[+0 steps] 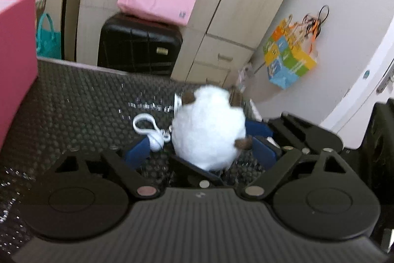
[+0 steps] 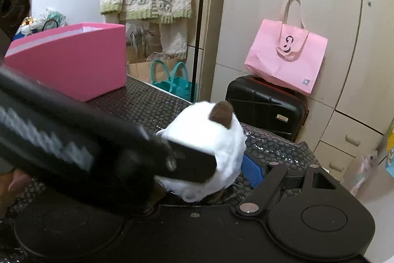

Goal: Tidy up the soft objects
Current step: 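Grasp the white cat plush with the left gripper while the right gripper grips it too, then carry the white cat plush with both grippers over the pink box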

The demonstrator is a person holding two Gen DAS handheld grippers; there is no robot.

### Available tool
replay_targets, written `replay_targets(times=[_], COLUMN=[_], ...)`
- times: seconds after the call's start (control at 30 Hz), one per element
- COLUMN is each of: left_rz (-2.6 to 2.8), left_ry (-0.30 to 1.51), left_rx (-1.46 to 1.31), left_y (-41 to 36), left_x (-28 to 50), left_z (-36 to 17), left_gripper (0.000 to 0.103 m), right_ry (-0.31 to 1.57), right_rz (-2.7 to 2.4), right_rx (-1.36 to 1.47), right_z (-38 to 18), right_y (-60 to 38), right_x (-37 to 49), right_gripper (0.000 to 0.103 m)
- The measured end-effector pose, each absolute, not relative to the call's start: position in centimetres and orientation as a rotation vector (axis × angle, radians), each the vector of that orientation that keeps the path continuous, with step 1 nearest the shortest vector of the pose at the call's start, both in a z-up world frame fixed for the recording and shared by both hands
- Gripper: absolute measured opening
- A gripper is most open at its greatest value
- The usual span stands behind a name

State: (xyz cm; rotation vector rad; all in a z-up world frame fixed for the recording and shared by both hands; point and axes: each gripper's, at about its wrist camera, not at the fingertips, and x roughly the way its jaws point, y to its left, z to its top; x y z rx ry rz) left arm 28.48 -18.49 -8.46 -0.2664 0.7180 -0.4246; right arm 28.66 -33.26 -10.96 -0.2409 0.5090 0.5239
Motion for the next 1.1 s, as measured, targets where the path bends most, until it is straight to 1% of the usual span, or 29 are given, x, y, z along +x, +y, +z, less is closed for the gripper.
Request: replay_targets(times=[0.03, 0.1, 0.17, 0.4, 0.7, 0.97, 1.1], left_rz=[-0.428, -0.452, -0.470, -0.513, -0.578, -0.647, -0.675], left_ry=[0.726, 0.730, 0.725, 0.749, 0.780, 0.721, 0.776], left_rx=[-0.270, -0.260, -0.253, -0.221, -0.164, -0.124, -0.117], left_y=[-18.4, -18.5, -18.5, -18.3, -17.1, -14.8, -13.5], left_x=[28.5, 28.4, 28.0, 26.5, 22.5, 17.4, 15.5], left_z=[-8.6, -8.7, -8.6, -7.6, -5.4, -3.4, -2.8], left_gripper=[0.077, 0.069, 0.065, 0.065, 0.065, 0.066, 0.066], right_ry=[0.507, 0.504, 0.503, 0.497, 0.493, 0.429, 0.486], right_rz=[0.525, 0.528, 0.526, 0.481, 0.445, 0.396, 0.386], right_rx=[-0.241, -0.239, -0.235, -0.243, -0.231, -0.234, -0.223], right_z=[-11.0, -10.8, -10.7, -10.0, -8.2, -6.1, -5.3], right_y=[-33.3, -33.3, -33.4, -32.7, -31.6, -29.7, -28.3], right_x=[28.6, 28.3, 28.0, 25.8, 20.9, 15.3, 13.2], right_gripper=[0.078, 0.075, 0.074, 0.074, 0.074, 0.074, 0.074])
